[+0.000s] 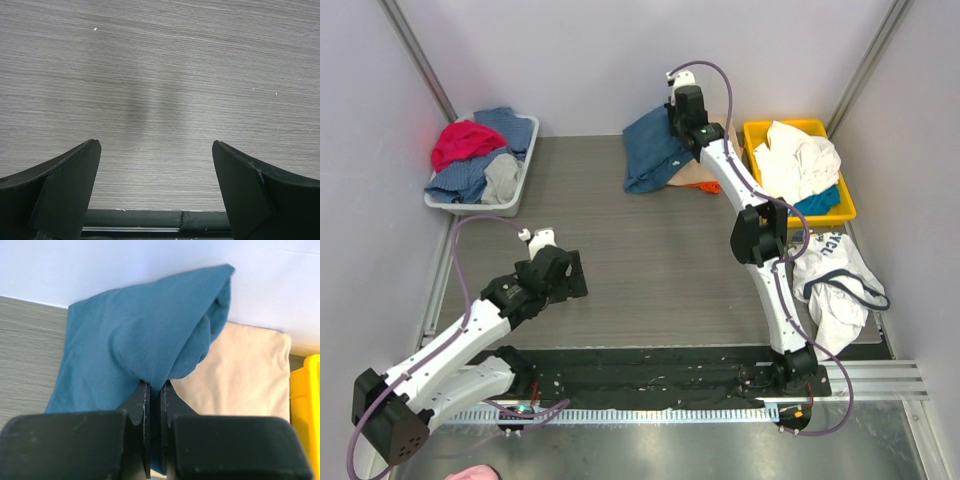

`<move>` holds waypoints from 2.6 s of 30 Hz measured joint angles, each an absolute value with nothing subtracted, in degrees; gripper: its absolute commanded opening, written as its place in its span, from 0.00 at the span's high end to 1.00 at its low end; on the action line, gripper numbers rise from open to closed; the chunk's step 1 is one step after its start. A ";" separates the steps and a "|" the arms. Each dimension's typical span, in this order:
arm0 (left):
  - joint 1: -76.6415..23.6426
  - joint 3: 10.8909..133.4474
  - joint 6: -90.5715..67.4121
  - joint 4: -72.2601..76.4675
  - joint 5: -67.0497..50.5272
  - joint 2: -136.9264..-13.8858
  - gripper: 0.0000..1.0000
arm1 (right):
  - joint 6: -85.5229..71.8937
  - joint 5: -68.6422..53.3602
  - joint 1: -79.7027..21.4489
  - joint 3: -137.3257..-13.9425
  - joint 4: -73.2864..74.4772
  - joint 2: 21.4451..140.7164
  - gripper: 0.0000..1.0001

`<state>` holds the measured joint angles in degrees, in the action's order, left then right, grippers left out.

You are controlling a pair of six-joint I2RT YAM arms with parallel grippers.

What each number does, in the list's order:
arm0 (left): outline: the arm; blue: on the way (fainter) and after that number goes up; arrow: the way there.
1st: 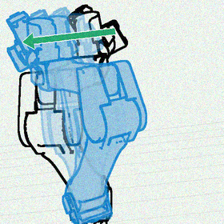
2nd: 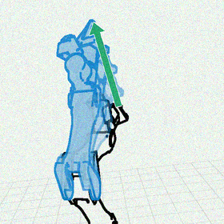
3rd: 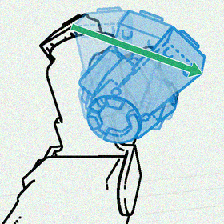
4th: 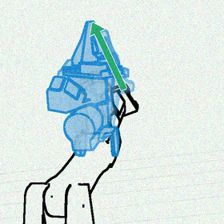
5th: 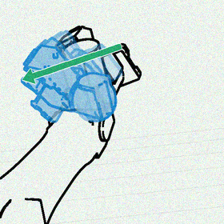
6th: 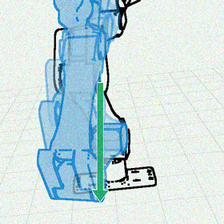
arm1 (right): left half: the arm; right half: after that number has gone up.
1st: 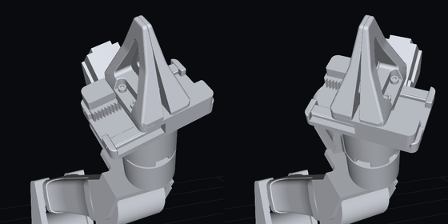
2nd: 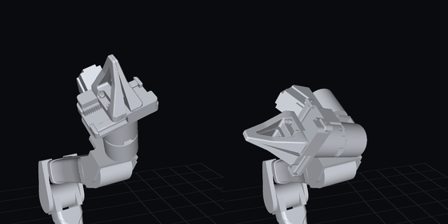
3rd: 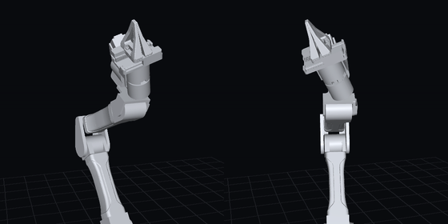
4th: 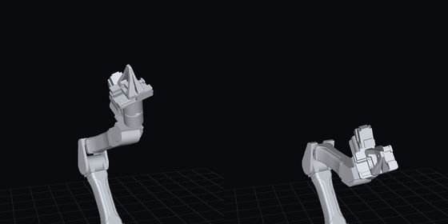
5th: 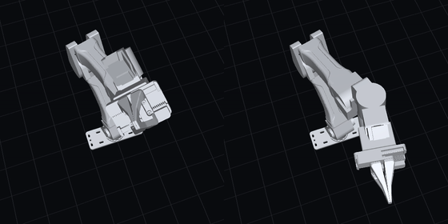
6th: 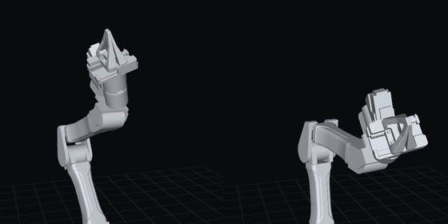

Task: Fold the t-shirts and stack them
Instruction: Neatly place the folded tshirt to the corner, then reset both grippers

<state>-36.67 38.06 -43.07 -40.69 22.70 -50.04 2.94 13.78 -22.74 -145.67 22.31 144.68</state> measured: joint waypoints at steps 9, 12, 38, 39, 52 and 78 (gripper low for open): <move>-36.67 38.06 -43.13 -39.55 22.02 -51.37 0.00 | 2.92 13.96 -21.91 -145.14 21.63 144.05 0.99; -36.67 38.06 -43.16 -39.40 21.82 -51.72 0.00 | 2.92 13.89 -21.61 -143.79 21.45 142.74 0.99; -36.67 38.04 -43.38 -38.39 20.58 -52.01 0.00 | 2.39 16.99 -14.35 -122.67 15.90 129.05 0.99; -36.67 38.04 -43.38 -38.37 20.51 -52.01 0.00 | 2.39 17.39 -14.26 -121.45 15.46 128.90 0.99; -36.67 38.00 -43.35 -38.37 20.36 -52.10 0.00 | 1.10 19.51 -10.68 -117.40 13.69 128.86 0.99; -36.67 38.46 -41.80 -36.36 19.90 -55.79 0.00 | -4.86 19.44 -9.52 -110.34 16.03 122.87 0.01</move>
